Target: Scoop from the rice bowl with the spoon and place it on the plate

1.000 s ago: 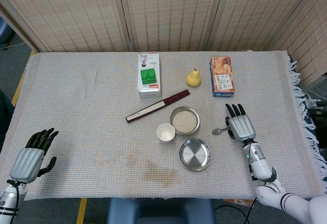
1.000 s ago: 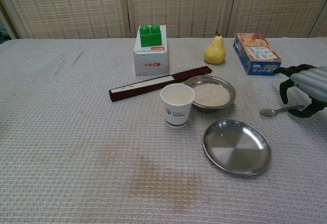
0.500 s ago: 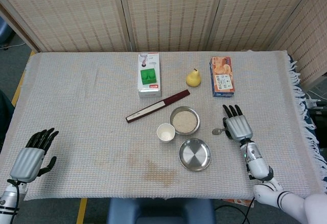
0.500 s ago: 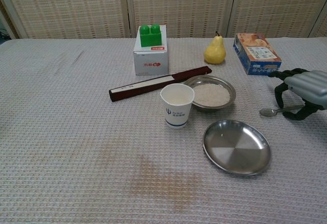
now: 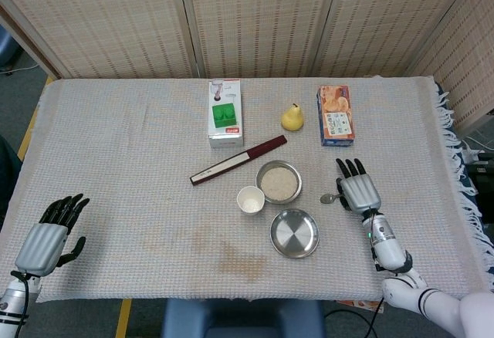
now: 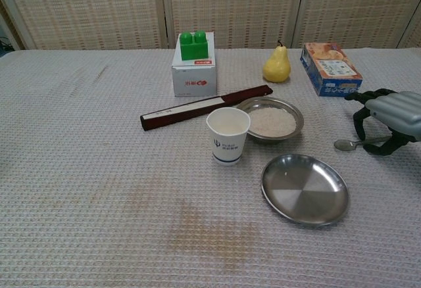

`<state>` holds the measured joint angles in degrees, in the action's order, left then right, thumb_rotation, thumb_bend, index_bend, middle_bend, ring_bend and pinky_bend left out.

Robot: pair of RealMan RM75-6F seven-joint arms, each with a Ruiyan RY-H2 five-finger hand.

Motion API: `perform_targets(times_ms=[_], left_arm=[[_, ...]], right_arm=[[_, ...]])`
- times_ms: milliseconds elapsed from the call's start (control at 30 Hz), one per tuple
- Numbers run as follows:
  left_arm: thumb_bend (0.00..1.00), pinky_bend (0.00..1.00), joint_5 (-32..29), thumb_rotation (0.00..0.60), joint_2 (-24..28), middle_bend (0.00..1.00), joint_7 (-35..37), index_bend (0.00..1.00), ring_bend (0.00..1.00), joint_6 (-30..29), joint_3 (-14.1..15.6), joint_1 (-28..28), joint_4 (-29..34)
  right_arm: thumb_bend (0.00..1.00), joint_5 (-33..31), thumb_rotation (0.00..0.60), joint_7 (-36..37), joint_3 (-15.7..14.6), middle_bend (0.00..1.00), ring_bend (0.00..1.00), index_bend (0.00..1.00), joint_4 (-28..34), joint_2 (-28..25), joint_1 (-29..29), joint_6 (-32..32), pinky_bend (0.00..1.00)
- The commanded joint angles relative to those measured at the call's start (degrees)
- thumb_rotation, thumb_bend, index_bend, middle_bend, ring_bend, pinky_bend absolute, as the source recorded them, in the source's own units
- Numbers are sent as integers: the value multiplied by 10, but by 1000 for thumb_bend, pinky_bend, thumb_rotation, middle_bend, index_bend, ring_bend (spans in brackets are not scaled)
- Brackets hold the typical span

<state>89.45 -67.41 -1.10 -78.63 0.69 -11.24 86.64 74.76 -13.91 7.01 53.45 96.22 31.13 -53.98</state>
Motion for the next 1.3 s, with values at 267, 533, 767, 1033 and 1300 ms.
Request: perform_targets(times_ms=[267,533,767,1033,1300], left_arm=[[449,93,1,600,0,0,1,0,0,-1,1,0,0],[449,92,2,600,1,0,1,0,0,-3,1,0,2],[448,92,4,600,1,0,2,0,0,-5,2,1,2],[449,93,11,600,3,0,5,0,0,-11,4,3,5],[450,92,20,600,6,0,9,0,0,-16,8,4,8]], right_arm=[[333,-3,600,-2,-1,0,0,594,3,-1,-1,-2,0],[396,-6,600,-2,-1,0,0,626,4,-1,-2,-3,0],[415,-2,600,1,-2,11,0,665,13,-8,-6,-16,0],[459,6,600,-16,3,20,0,682,57,-35,-13,-51,0],[474,2,600,-124,31,21,0,685,167,-85,3,-89,0]])
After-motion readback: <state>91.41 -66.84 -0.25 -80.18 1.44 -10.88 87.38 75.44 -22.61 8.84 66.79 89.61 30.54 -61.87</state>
